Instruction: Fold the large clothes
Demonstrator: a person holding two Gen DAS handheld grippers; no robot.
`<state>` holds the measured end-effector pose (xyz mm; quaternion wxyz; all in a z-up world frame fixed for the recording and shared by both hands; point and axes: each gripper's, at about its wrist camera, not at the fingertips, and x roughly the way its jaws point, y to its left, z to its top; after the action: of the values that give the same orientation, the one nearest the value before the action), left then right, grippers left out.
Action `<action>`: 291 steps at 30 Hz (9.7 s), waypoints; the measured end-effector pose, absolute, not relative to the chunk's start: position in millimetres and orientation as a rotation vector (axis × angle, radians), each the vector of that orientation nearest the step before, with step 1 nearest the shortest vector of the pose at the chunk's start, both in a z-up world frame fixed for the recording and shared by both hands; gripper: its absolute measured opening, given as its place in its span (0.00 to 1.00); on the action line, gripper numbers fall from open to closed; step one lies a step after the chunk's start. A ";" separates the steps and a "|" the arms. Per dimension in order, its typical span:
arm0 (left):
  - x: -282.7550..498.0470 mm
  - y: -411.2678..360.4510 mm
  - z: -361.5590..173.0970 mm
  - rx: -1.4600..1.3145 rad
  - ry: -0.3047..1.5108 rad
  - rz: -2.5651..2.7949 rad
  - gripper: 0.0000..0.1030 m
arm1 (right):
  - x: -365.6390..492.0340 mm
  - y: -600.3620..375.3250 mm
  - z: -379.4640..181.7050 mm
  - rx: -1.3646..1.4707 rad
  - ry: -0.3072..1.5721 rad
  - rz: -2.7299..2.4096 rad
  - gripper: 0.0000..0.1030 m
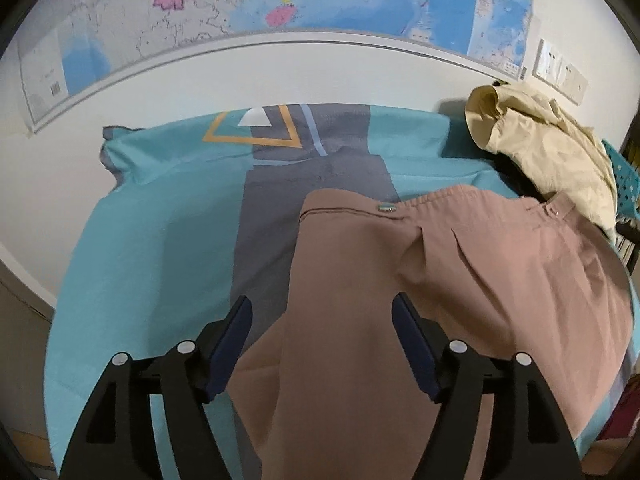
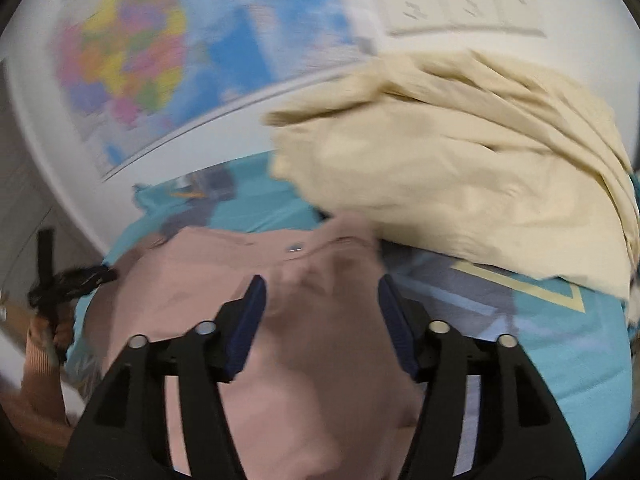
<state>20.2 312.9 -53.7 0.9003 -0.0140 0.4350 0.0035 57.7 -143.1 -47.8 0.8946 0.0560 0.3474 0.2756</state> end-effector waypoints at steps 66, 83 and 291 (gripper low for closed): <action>-108.2 324.2 -100.1 -0.497 0.967 -0.174 0.81 | -9.9 -131.1 -92.5 0.221 0.835 0.682 0.71; -54.0 300.8 -110.2 -0.683 0.928 -0.381 0.93 | -35.5 -168.5 -89.4 0.393 0.837 0.730 0.71; 32.1 462.8 -45.6 -0.144 0.768 0.363 0.93 | 108.2 247.5 -88.0 -0.218 0.798 1.050 0.53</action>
<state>32.1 462.8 -45.6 0.9087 -0.0697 0.3721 0.1759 108.2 247.5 -88.0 0.7849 -0.1010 0.3698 0.4868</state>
